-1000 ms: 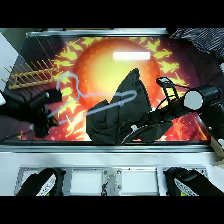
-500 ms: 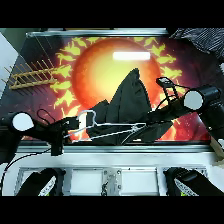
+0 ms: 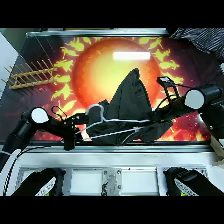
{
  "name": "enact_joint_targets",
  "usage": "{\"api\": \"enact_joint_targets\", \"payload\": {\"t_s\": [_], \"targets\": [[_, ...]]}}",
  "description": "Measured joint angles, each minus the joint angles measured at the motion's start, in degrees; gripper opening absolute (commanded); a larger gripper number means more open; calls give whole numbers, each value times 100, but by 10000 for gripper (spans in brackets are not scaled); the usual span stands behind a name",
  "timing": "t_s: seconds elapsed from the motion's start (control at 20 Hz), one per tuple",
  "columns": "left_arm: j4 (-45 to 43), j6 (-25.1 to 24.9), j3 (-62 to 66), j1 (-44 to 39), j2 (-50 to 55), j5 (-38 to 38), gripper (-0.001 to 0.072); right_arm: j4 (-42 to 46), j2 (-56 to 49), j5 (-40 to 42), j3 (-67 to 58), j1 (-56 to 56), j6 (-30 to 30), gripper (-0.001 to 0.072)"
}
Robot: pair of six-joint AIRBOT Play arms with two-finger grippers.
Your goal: Fold the clothes and pants, and hang the long-sleeved shirts on hangers.
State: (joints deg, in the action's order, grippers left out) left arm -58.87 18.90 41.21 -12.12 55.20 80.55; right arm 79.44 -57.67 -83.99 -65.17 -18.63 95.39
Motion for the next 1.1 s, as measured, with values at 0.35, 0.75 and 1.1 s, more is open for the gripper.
{"api": "enact_joint_targets", "payload": {"t_s": [0.35, 0.75, 1.1], "targets": [[378, -35, 2, 0, 389, -188, 15, 74, 0, -619, -981, 4, -87, 21], [861, -11, 682, -2, 949, -212, 15, 90, 0, -697, -1556, -361, 96, 20], [942, 4, 979, -2, 1150, 7, 15, 341, 0, -142, -1672, -455, 269, 20]]}}
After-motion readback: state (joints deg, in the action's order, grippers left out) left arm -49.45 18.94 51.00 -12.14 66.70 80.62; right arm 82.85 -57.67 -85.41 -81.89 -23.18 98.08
